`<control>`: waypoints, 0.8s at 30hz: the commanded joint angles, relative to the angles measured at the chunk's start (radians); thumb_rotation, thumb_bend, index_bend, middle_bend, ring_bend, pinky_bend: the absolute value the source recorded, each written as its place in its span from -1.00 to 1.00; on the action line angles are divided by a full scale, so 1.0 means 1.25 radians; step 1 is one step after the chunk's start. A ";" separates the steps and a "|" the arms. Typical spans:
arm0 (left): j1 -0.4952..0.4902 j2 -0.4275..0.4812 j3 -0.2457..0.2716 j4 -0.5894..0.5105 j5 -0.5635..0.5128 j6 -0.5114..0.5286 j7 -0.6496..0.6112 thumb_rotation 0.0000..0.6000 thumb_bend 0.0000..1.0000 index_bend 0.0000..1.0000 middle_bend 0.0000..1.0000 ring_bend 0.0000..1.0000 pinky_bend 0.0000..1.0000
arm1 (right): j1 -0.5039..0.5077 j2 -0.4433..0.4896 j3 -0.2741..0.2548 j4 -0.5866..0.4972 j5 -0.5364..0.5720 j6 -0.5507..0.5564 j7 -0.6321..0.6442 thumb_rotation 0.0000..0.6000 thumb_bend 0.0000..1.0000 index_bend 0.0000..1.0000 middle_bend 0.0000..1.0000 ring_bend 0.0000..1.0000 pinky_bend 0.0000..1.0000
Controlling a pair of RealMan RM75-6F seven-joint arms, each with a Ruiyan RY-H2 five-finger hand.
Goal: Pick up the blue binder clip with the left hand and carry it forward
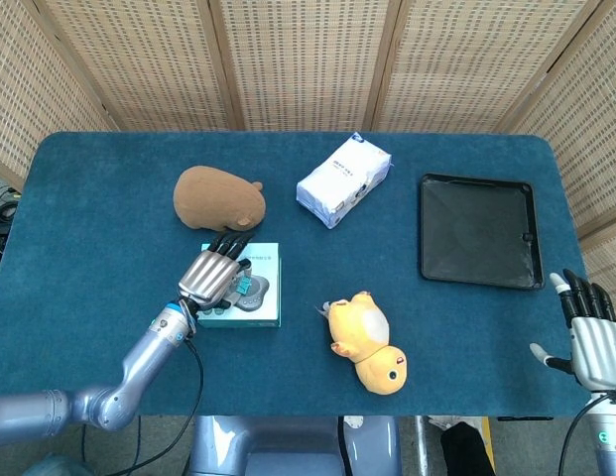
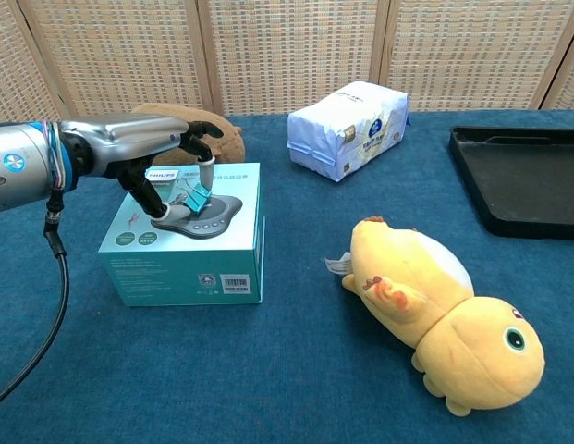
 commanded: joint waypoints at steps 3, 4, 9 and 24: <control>-0.002 0.011 0.003 -0.015 -0.005 0.014 0.004 1.00 -0.38 -0.90 -1.00 -1.00 -1.00 | 0.000 0.002 0.000 -0.001 0.000 -0.001 0.003 1.00 -1.00 -0.90 -1.00 -1.00 -1.00; -0.001 0.015 0.002 -0.019 -0.001 0.020 0.005 1.00 -0.39 -0.96 -1.00 -1.00 -1.00 | 0.000 0.002 0.000 -0.002 0.000 -0.001 0.005 1.00 -1.00 -0.89 -1.00 -1.00 -1.00; 0.022 0.067 -0.009 -0.074 0.042 0.058 -0.043 1.00 -0.42 -1.00 -1.00 -1.00 -1.00 | -0.001 0.005 -0.002 -0.005 -0.004 0.000 0.011 1.00 -1.00 -0.88 -1.00 -1.00 -1.00; 0.292 0.323 0.059 -0.113 0.250 0.319 -0.347 1.00 -0.65 -1.00 -1.00 -1.00 -1.00 | -0.007 0.019 -0.009 -0.024 -0.028 0.014 0.035 1.00 -1.00 -0.88 -1.00 -1.00 -1.00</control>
